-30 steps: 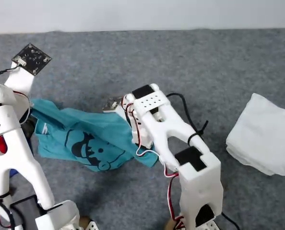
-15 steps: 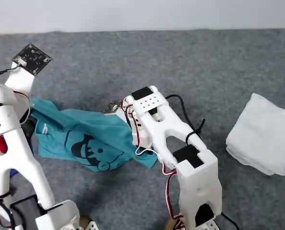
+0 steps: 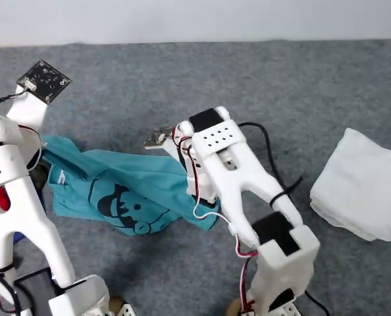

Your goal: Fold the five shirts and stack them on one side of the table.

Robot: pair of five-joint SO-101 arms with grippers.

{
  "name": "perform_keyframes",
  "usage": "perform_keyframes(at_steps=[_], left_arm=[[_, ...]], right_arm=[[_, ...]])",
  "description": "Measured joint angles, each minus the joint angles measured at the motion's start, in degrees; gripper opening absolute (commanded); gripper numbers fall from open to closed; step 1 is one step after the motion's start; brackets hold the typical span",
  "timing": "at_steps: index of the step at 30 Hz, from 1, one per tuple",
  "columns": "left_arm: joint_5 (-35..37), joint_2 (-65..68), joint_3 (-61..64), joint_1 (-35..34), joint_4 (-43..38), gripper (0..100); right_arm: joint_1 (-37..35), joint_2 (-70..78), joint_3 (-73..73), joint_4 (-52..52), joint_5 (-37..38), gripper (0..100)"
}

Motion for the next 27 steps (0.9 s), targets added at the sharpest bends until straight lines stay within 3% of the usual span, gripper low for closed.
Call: perform_keyframes(at_steps=[9,18,27], left_arm=[[0.0,0.0,0.0,1.1,0.0,0],[0.0,0.0,0.0,1.2,0.0,0],[0.0,0.0,0.0,1.2,0.0,0]], right_arm=[[-5.9,1.9,0.2,-1.3,0.1,21.3],[-6.1,11.4,0.2,-6.2,0.1,20.8],[-3.1,12.0,0.2,-7.6,2.9,6.3]])
